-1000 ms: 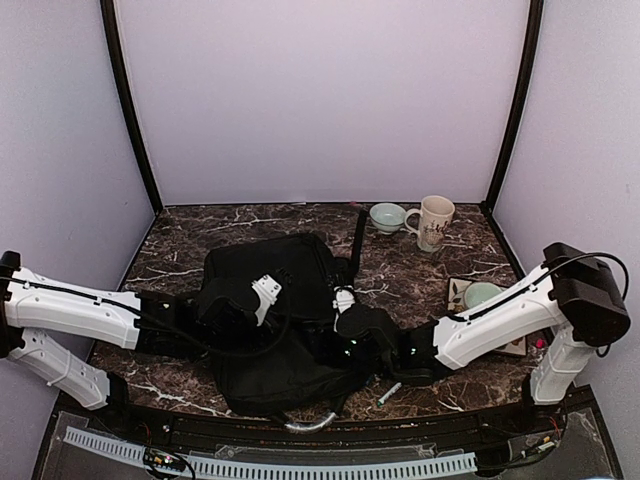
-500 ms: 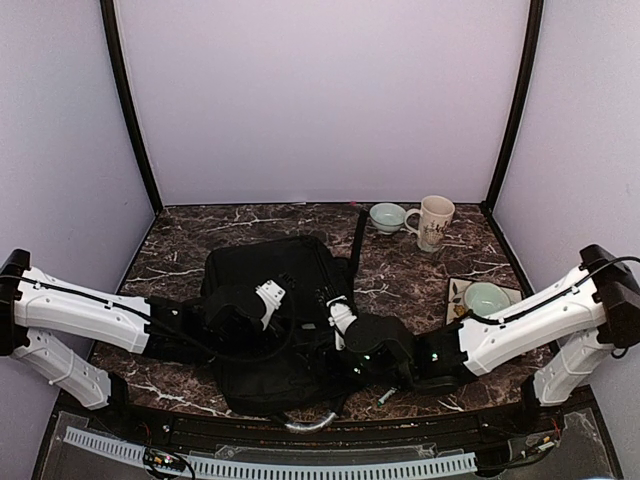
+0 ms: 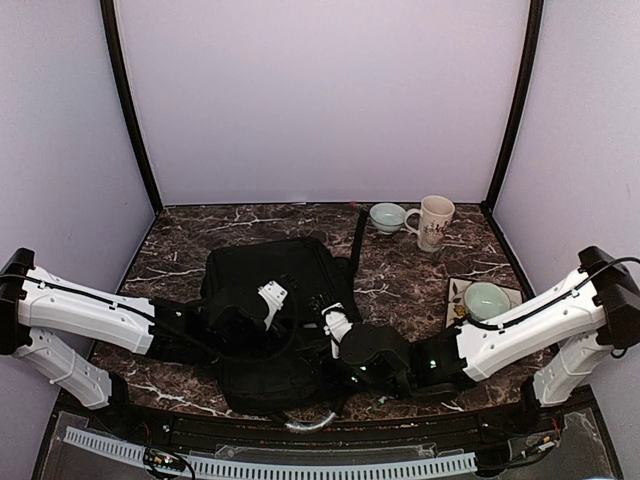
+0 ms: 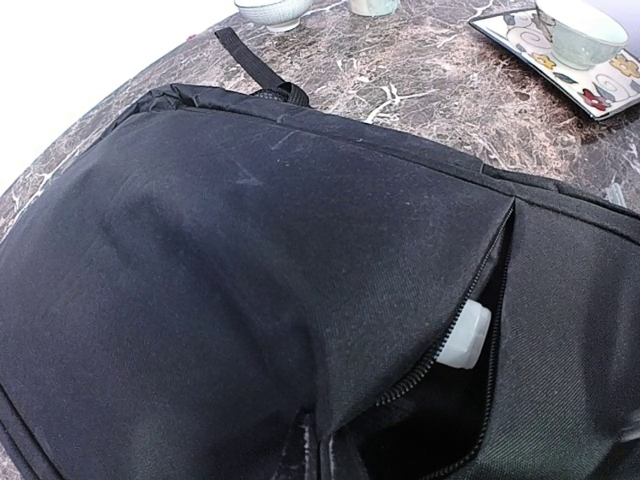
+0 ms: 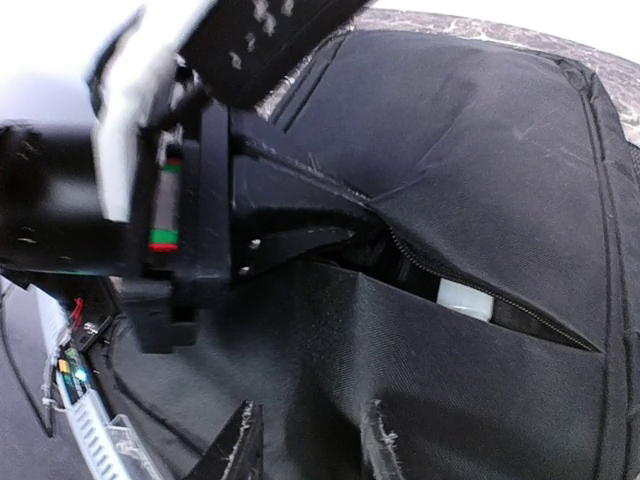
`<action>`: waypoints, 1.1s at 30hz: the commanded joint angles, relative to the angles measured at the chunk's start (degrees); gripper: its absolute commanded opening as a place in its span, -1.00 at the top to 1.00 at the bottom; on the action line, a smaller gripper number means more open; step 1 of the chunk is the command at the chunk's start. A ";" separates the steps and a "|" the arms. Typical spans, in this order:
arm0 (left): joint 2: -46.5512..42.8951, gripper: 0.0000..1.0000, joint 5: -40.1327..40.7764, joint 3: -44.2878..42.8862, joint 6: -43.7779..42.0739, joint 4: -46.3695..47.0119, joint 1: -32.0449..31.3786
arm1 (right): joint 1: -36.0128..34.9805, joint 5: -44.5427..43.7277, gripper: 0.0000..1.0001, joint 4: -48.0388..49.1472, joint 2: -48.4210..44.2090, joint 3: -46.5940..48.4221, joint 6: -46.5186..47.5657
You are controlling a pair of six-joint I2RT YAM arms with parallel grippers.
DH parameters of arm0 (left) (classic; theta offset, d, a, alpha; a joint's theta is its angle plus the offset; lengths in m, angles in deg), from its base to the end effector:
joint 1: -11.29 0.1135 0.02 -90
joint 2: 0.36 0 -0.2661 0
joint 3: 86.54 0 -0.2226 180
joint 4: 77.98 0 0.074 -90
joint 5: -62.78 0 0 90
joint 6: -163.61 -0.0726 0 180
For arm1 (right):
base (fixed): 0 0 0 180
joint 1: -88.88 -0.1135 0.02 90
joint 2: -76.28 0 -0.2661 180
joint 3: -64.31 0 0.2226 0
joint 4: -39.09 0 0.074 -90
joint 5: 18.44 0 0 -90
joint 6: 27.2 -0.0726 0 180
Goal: Pack the student bag
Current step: Place the pen in the second largest pocket of the bag, then adjust the pen in the second largest pocket of the bag.
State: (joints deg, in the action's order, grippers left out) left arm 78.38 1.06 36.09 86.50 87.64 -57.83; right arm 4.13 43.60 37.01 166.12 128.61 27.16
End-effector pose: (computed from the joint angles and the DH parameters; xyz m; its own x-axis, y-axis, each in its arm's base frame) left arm 0.1345 -0.2562 0.2128 -0.3560 0.3820 -0.8529 0.6220 0.7779 0.0888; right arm 0.0652 0.3379 0.2196 -0.5248 -0.0870 -0.8467 -0.6592 0.6709 0.3396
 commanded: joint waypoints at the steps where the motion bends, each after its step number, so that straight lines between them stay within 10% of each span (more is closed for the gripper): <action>1: -2.08 1.00 -3.36 0.90 0.27 3.80 -0.40 | 2.11 -1.15 0.38 3.75 4.54 2.93 0.60; 15: -8.55 1.00 -10.52 4.75 -3.08 9.03 -0.40 | 11.15 7.52 0.61 6.20 15.75 -0.44 -7.98; 33: -5.29 1.00 -13.07 4.12 -2.23 9.73 -0.40 | 11.14 -3.46 0.63 18.03 18.01 0.52 1.76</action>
State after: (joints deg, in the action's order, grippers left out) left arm 72.96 -6.46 40.81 83.72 92.89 -56.96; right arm 14.16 45.87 54.83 179.82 128.94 24.85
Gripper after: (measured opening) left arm 0.016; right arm 0.186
